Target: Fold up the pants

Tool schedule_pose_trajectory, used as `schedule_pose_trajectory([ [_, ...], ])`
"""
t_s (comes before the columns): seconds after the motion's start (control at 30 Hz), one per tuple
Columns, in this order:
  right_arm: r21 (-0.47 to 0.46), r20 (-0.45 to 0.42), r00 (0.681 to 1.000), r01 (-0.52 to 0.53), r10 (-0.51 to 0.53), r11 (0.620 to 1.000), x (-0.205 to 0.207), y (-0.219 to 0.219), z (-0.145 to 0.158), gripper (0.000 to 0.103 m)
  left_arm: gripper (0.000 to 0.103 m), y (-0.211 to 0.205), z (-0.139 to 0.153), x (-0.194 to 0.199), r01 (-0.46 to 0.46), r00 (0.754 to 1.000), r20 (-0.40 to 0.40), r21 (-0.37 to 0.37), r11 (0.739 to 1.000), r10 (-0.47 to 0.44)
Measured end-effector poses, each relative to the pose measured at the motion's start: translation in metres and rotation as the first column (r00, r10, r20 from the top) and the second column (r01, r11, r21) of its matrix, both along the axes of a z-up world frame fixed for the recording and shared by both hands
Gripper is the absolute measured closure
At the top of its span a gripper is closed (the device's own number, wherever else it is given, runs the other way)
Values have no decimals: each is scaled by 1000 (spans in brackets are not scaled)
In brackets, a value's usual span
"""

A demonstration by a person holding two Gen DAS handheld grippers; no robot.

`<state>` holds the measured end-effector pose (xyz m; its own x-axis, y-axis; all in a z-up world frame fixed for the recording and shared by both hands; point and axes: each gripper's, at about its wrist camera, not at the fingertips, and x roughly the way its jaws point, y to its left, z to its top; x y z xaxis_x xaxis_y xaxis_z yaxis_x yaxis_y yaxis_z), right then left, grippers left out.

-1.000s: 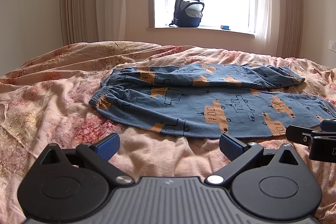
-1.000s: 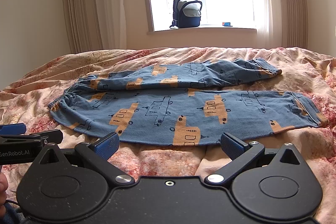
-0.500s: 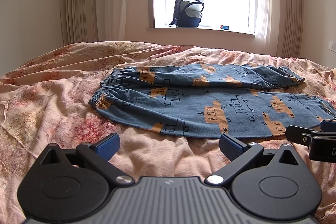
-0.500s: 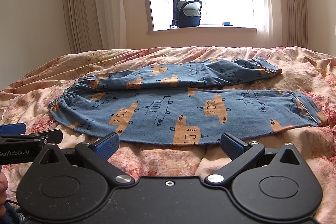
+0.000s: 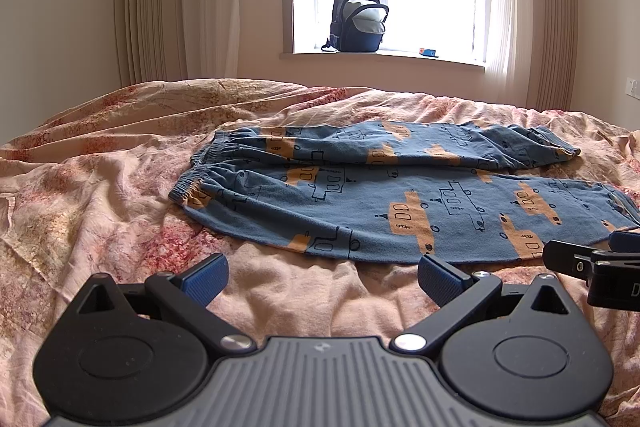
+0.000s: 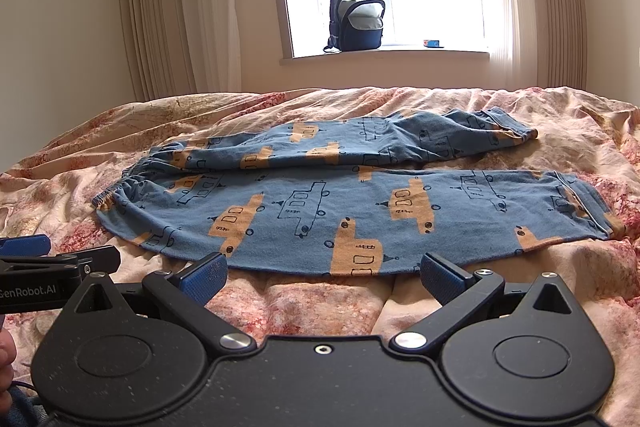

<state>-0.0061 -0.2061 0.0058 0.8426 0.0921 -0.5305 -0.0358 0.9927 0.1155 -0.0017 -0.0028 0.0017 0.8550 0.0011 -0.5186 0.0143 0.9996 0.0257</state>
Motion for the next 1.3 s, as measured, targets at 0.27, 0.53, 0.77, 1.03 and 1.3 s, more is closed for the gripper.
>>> schedule_pose_trajectory([
  [0.27,0,0,1000,0,0,1000,0,0,0,1,0,0,0,0,1,1000,0,-1,1000,-1],
  [0.53,2,-1,1000,0,0,1000,0,0,0,1,0,0,0,0,0,1000,0,-1,1000,0],
  [0.77,2,-1,1000,1,-1,1000,0,0,0,0,0,0,0,0,0,1000,1,0,1000,0],
  [1.03,2,-2,1000,1,-1,1000,1,0,0,0,0,0,0,0,0,1000,1,-1,1000,0],
  [1.3,3,-3,1000,1,-1,1000,1,-3,2,1,0,0,0,-1,0,1000,0,0,1000,0],
])
